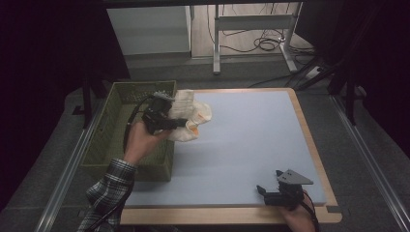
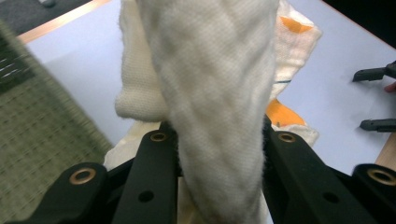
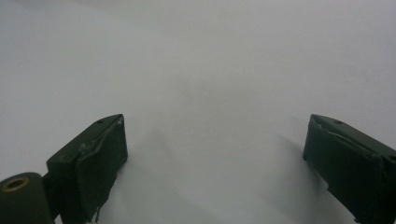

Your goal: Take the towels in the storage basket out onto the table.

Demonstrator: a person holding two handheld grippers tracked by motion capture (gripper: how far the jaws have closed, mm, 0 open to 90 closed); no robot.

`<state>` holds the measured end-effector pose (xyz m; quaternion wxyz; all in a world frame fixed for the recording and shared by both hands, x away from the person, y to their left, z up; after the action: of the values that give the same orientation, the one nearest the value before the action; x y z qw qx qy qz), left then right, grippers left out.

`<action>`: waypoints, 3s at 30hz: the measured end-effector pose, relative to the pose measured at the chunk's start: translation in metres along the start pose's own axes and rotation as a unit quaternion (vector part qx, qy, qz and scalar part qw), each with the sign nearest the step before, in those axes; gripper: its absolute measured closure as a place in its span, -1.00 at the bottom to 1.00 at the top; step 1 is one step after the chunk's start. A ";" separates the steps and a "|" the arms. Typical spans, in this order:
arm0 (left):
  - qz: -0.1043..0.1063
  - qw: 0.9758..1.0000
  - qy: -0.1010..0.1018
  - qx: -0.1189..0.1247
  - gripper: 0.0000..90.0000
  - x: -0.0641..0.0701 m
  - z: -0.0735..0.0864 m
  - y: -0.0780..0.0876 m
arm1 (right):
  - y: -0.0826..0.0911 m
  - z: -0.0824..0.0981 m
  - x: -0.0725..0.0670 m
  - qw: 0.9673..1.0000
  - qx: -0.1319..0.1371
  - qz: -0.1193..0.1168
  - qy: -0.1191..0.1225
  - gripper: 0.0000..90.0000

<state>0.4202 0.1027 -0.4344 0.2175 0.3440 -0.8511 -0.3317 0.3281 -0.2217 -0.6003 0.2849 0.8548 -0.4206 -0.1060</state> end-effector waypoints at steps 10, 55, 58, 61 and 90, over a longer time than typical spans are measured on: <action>0.023 0.999 -0.027 0.010 0.60 0.036 -0.012 -0.031 | 0.000 0.000 0.000 1.000 0.000 0.000 -0.001 -0.85; -0.024 0.999 -0.040 -0.019 -0.05 0.077 0.027 -0.193 | 0.000 0.000 0.000 1.000 0.000 0.001 0.000 -0.85; -0.027 0.999 -0.035 -0.012 -0.40 0.077 0.023 -0.188 | 0.000 0.000 0.000 1.000 0.000 0.001 0.000 -0.85; -0.034 0.999 -0.041 -0.003 -0.59 0.077 0.019 -0.180 | 0.000 0.000 0.000 1.000 0.000 0.001 -0.001 -0.85; -0.009 0.997 -0.038 0.069 -0.92 0.093 0.037 -0.123 | 0.000 0.000 0.000 1.000 -0.002 0.002 -0.001 -0.85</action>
<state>0.3900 -0.0165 -0.5343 0.1579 0.3527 -0.8766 -0.2866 0.3277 -0.2219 -0.6004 0.2862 0.8534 -0.4222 -0.1076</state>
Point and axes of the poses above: each handheld gripper's, and its own axes: y roughly backward along the jaws, z roughly out of its underside, x roughly to its right, the point moved 9 cm from there along -y, roughly forward along the jaws, and after that the axes turned 1 degree about y, right-handed, at the moved point
